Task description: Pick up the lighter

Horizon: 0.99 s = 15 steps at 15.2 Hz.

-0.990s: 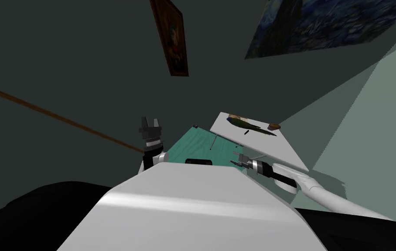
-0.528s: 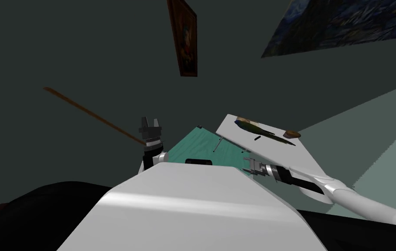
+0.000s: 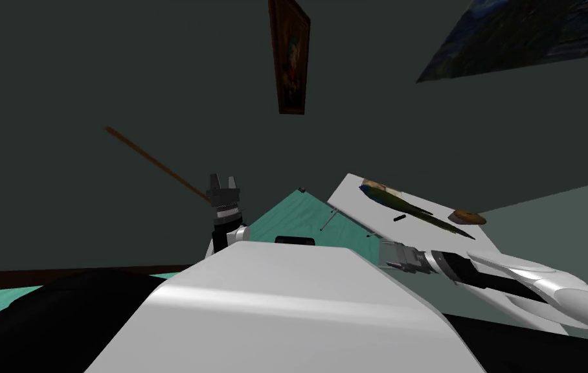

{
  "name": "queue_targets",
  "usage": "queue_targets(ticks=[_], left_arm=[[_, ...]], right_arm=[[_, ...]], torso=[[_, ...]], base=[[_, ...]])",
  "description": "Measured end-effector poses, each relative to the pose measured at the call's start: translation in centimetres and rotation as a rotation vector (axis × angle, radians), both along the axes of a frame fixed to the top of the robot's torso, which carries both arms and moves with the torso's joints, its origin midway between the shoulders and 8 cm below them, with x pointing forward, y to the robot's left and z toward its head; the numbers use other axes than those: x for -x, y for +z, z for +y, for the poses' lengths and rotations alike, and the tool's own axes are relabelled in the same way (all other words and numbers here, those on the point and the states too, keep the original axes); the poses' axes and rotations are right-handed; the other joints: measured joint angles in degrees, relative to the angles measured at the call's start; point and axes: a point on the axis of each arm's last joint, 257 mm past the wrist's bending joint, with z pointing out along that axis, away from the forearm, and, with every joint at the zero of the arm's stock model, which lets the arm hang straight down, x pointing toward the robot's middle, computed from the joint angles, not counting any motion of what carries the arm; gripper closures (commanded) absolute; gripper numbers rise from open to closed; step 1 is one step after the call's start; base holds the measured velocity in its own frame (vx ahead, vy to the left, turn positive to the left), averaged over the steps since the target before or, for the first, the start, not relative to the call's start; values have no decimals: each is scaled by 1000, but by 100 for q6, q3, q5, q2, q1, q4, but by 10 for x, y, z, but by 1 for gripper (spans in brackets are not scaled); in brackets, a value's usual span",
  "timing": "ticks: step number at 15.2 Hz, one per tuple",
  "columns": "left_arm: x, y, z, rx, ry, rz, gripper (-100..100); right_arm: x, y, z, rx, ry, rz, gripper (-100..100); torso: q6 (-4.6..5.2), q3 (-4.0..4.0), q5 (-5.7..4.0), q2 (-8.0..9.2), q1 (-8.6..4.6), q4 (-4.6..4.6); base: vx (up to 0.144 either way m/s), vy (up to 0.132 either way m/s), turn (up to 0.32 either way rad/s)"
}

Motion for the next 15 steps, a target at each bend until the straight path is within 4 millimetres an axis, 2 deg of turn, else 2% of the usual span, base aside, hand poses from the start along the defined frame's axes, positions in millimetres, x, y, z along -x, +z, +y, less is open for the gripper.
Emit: queue_targets(ticks=[2, 6, 10, 15], left_arm=[[0, 0, 0, 0, 0, 0, 0], [0, 0, 0, 0, 0, 0, 0], [0, 0, 0, 0, 0, 0, 0], [0, 0, 0, 0, 0, 0, 0]], right_arm=[[13, 13, -26, 68, 27, 28, -100], [25, 19, -53, 131, 39, 55, -100], [38, 35, -84, 203, 58, 85, -100], [60, 53, -122, 292, 75, 133, -100]], torso=[[-2, -11, -2, -18, -7, -4], [2, 4, -4, 8, -8, 2], [2, -1, -6, -1, -16, 0], [1, -11, -9, -19, -39, -4]], base=[[104, -45, 159], [61, -40, 121], [84, -64, 127], [119, -116, 173]])
